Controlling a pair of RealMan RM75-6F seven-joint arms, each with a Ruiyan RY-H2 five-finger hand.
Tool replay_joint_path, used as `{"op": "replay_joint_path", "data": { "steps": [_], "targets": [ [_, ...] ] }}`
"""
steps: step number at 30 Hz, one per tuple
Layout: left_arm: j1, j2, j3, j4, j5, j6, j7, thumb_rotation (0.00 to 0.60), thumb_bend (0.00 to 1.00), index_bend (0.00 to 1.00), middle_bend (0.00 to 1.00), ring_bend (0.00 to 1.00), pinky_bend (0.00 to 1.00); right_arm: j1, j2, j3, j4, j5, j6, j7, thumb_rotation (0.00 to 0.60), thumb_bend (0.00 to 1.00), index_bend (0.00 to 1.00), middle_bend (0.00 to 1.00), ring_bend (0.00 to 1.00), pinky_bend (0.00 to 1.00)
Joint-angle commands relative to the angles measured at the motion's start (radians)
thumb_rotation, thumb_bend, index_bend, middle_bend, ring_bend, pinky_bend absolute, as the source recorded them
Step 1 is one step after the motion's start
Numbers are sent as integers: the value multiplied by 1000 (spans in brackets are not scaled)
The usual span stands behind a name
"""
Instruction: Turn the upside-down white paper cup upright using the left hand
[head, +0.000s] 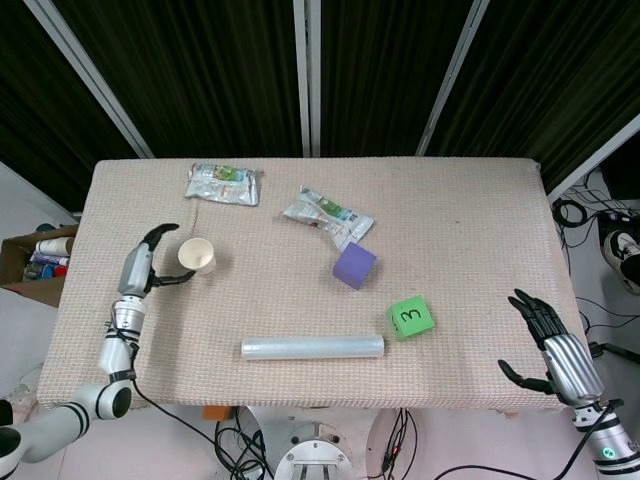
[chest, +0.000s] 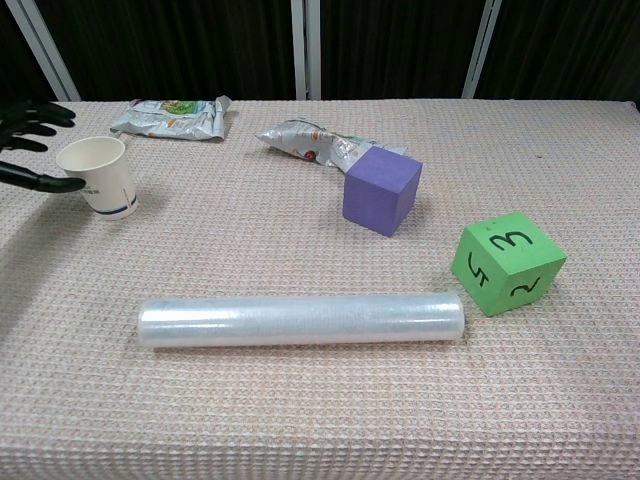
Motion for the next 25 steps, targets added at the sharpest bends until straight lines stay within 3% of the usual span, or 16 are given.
{"op": "replay_joint_path", "data": {
  "steps": [1, 4, 8, 10, 17, 25],
  "targets": [
    [29, 54, -8, -40, 23, 70, 50, 600, 54, 188, 152, 120, 162, -2, 3, 1, 0, 0, 4, 0, 600, 231, 0, 10, 0, 0],
    [57, 144, 3, -94, 40, 122, 178, 600, 54, 192, 172, 120, 164, -3, 10, 2, 0, 9, 1, 0, 600, 232, 0, 10, 0, 0],
    [113, 341, 24, -310, -23, 137, 534, 600, 55, 216, 173, 120, 165, 5, 31, 12, -9, 60, -51, -58, 600, 231, 0, 13, 0, 0],
    [147, 407, 22, -420, -48, 176, 607, 600, 55, 216, 164, 120, 165, 8, 36, 22, -11, 88, -68, -83, 600, 231, 0, 15, 0, 0],
    [282, 535, 97, -610, 33, 356, 706, 600, 54, 216, 161, 120, 164, 18, 38, 34, 8, 101, -85, -21, 600, 231, 0, 14, 0, 0],
    [401, 553, 189, -700, 108, 456, 693, 600, 54, 216, 161, 120, 164, 13, 16, 25, 11, 47, -49, -27, 600, 231, 0, 14, 0, 0]
  ]
}}
